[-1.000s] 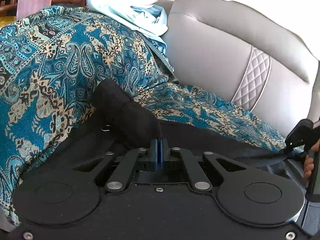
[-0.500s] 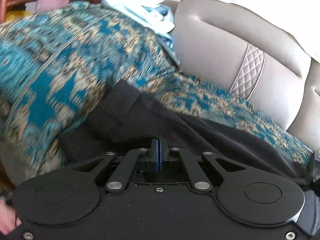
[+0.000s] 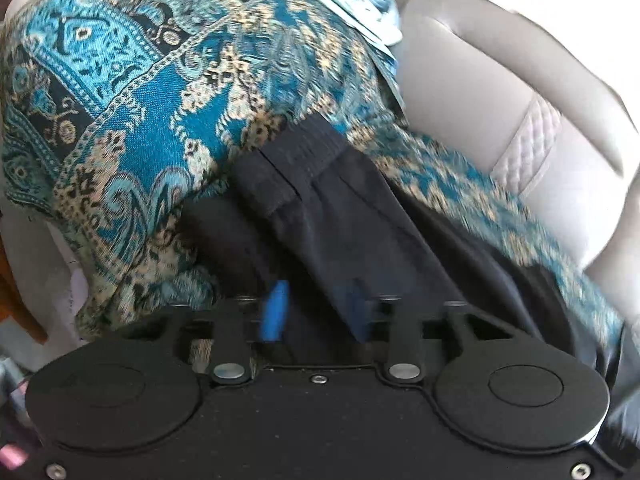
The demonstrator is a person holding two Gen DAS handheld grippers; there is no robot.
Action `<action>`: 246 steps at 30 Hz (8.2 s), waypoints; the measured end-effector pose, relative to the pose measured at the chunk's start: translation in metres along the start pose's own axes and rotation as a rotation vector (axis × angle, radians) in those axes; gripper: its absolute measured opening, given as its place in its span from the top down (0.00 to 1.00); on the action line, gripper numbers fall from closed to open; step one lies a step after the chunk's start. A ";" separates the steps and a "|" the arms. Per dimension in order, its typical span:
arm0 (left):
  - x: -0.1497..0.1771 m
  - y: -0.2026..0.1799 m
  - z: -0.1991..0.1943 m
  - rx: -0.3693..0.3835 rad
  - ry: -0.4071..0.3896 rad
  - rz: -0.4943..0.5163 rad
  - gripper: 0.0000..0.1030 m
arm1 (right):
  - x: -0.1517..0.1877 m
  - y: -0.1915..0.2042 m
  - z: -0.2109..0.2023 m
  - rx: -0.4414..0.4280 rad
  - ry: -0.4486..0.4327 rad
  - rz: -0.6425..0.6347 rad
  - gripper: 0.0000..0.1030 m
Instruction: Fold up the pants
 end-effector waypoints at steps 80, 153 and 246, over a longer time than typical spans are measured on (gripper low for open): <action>-0.020 -0.017 0.035 -0.389 0.052 0.139 0.92 | -0.095 -0.413 -0.049 0.301 -0.150 0.677 0.87; 0.059 -0.244 0.034 0.138 -0.063 0.654 0.78 | -0.115 -0.209 0.012 0.056 -0.181 -0.065 0.23; 0.125 -0.121 0.007 -0.233 -0.045 0.527 0.31 | -0.047 -0.458 -0.063 0.073 -0.223 0.797 0.08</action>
Point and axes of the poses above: each gripper's, at about its wrist camera, not at the fingertips, and z roughly the way its jaws point, y to its left, x to its underside, the point moved 1 cm from there along z, roughly the way its jaws point, and after that the axes turned 7 degrees about y, right-handed, at the moved point
